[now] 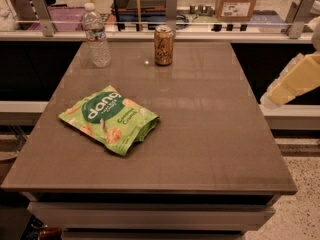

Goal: Pick orange can

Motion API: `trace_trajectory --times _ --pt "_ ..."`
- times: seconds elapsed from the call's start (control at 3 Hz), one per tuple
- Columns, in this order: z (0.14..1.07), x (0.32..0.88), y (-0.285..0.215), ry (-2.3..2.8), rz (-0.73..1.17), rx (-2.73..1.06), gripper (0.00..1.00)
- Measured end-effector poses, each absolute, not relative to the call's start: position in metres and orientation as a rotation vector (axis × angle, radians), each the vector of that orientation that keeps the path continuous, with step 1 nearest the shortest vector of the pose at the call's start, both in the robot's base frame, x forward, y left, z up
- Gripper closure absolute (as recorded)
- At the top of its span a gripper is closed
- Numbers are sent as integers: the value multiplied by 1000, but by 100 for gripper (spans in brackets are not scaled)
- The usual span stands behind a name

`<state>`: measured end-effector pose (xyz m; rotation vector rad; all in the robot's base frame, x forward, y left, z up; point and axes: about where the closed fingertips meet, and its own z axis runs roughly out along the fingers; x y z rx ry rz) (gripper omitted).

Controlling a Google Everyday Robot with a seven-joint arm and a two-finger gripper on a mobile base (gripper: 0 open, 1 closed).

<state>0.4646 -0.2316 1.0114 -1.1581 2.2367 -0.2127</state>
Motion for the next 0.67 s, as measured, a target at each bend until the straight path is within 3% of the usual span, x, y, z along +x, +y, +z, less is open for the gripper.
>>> trace_trajectory --times 0.67 --pt "1017 507 -234 2124 -204 -975 0"
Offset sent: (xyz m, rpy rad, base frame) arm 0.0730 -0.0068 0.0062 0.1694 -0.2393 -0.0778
